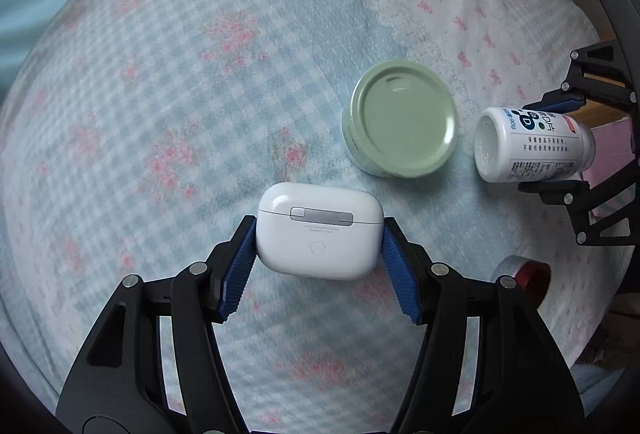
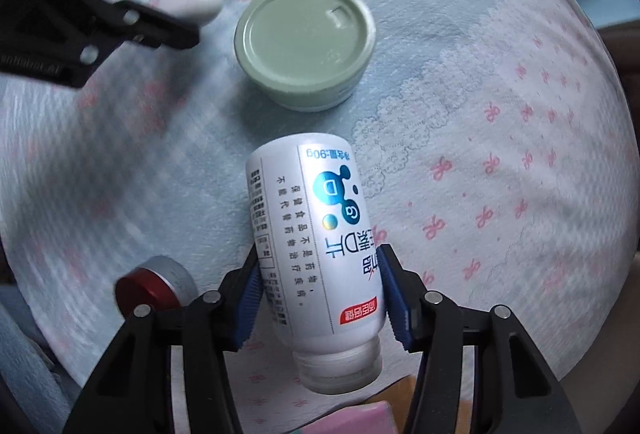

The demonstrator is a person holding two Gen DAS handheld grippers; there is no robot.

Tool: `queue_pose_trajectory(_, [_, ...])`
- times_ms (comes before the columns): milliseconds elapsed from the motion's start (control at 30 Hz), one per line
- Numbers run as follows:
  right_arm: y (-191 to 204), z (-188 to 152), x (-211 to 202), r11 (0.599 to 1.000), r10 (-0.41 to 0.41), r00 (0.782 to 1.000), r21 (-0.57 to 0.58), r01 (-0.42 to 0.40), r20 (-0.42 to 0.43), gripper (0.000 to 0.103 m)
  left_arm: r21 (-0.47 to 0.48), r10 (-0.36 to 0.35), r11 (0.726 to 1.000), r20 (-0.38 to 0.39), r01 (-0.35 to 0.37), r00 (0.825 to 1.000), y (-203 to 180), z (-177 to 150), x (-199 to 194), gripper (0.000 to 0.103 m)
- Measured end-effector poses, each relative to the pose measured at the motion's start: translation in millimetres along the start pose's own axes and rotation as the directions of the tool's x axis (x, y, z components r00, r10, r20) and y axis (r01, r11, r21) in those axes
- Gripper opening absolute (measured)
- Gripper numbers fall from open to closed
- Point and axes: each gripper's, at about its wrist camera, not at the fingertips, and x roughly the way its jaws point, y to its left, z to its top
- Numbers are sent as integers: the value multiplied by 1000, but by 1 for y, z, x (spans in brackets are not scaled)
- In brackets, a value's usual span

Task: Organize rigid objects
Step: 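Grasp the white earbud case with the left tool while the right tool grasps the white pill bottle, then carry earbud case and pill bottle into the cardboard box and release both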

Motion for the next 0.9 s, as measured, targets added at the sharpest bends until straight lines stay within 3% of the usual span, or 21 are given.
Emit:
queue_pose_trajectory(200, [-1,-13,-35,987,39,998,152,-47,54,50,-36,-20,999,63,23,998,-1,-23,-46,58])
queue_pose_trajectory(333, [-1,-30,-67,954,85,990,276,-114,115,50,-70,-46,996,100,53,994,-13,-40,-76,58])
queue_pose_trajectory(533, [4,-78,-124,846,139,962,476,-239,236,50,-91,-60,993,161,76,985,-40,-61,-128,58])
queue_pose_trajectory(733, [16,-117,-163,740,150,932,588,-328,330,50,-102,-80,989,233,106,969,-69,-69,-179,58])
queue_pose_trajectory(900, [10,-155,-184,692,132,912,622,-366,389,50,-71,-77,993,255,99,964,-111,-70,-205,58])
